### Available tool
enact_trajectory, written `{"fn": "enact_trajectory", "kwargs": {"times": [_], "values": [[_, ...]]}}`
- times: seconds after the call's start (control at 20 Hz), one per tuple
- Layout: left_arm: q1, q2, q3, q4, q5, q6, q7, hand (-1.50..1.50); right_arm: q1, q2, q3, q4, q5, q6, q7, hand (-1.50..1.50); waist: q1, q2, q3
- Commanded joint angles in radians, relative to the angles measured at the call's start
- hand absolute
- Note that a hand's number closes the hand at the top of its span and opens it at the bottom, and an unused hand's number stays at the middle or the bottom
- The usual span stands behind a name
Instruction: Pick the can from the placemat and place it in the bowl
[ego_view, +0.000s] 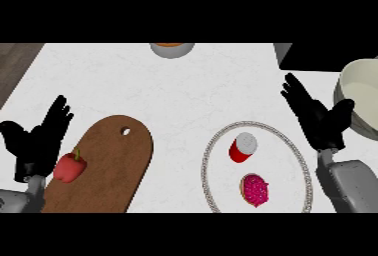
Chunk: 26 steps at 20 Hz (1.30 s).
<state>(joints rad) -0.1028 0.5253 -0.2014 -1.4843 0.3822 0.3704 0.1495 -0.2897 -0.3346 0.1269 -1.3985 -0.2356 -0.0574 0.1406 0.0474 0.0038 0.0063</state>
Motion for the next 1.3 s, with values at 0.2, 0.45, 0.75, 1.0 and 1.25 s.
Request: {"fn": "enact_trajectory", "kwargs": {"times": [0.2, 0.45, 0.75, 1.0, 1.25], "values": [[-0.078, 0.052, 0.012, -0.049, -0.152, 0.052, -0.098, 0.00, 0.058, 0.021, -0.114, -0.053, -0.239, 0.279, -0.266, 1.50, -0.069, -0.005, -0.002], [-0.110, 0.042, -0.027, -0.088, -0.168, 0.038, -0.069, 0.00, 0.152, 0.053, -0.283, 0.089, -0.093, -0.004, -0.501, -1.50, -0.070, 0.000, -0.001], [-0.099, 0.017, -0.046, -0.123, -0.217, 0.056, -0.014, 0.00, 0.277, -0.043, -0.160, -0.061, 0.075, 0.150, -0.664, -1.50, -0.051, -0.007, -0.006], [-0.163, -0.028, -0.051, -0.057, -0.238, 0.056, -0.015, 0.00, 0.294, -0.209, -0.151, -0.216, 0.137, 0.184, -0.444, -1.50, -0.064, -0.007, -0.008], [-0.143, -0.017, -0.042, -0.066, -0.235, 0.028, -0.021, 0.00, 0.242, -0.293, -0.045, -0.331, 0.273, 0.195, -0.184, -1.50, -0.053, -0.009, -0.009]]}}
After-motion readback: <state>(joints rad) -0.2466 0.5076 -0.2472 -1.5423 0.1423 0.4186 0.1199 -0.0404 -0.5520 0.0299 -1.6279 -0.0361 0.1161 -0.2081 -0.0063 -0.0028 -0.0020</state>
